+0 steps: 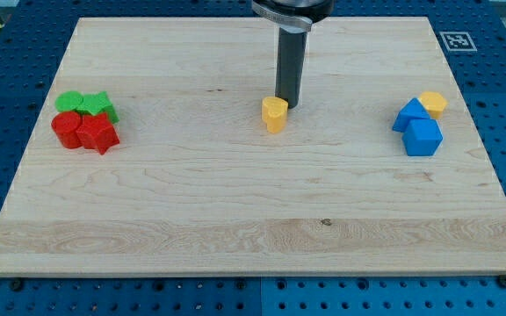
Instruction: Push the yellow hexagon closer to the yellow heart
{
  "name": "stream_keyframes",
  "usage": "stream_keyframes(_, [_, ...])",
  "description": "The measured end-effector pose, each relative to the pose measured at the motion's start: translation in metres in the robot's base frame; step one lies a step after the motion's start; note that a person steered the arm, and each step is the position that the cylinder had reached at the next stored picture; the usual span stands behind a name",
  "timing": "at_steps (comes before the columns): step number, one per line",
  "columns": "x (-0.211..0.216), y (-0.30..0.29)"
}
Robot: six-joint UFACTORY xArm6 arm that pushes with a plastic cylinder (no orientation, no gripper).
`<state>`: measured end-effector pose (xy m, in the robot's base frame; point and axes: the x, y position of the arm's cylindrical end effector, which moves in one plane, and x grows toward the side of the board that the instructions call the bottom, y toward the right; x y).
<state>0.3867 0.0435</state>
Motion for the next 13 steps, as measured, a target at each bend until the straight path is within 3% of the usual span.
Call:
stream_keyframes(3, [-0.056, 0.106])
stream_keyframes(8, [-0.035, 0.241])
stream_keyframes(11, [0.022, 0.245])
stream_keyframes(13, [0.000, 0.213])
